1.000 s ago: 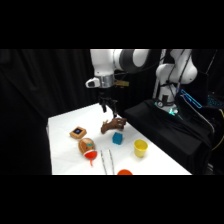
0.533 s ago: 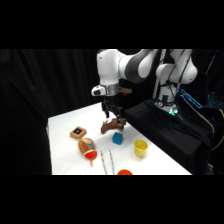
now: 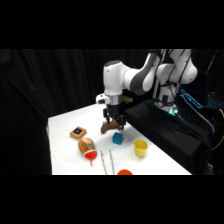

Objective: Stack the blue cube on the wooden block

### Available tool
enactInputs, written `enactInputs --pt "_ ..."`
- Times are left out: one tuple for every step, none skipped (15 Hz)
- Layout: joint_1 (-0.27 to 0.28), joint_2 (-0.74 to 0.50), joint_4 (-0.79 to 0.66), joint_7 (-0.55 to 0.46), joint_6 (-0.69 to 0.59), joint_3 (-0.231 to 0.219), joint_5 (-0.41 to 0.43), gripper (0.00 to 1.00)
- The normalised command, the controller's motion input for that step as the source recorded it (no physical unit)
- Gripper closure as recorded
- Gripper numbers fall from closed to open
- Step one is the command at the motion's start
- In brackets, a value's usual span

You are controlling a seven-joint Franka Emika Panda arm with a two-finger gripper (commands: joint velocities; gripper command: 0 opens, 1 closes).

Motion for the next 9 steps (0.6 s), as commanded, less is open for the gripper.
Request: enactInputs --pt "-0.031 0.06 -0.11 -0.07 0.29 0.028 -0.118 0.00" --pt "-0.036 0.05 -0.11 -0.08 0.29 0.037 -0.093 0.00" --pt "-0.043 0.06 -0.10 -0.08 0.28 0.046 -0.069 0.00" --pt "-0.050 0.06 -0.09 -0.10 0.27 0.056 -0.054 0.00" --pt "-0.055 0.08 -0.08 -0.11 0.26 0.063 -0.053 0.00" --pt "-0.060 0.09 -0.07 -0.11 0.25 0.068 -0.050 0.00" --pt "-0.068 0.09 -0.07 -0.12 0.25 0.076 -0.043 0.00" --pt "-0.079 0.10 -0.06 -0.13 0.25 0.085 -0.031 0.00" --pt "-0.090 0.12 -0.04 -0.14 0.24 0.096 -0.018 0.00"
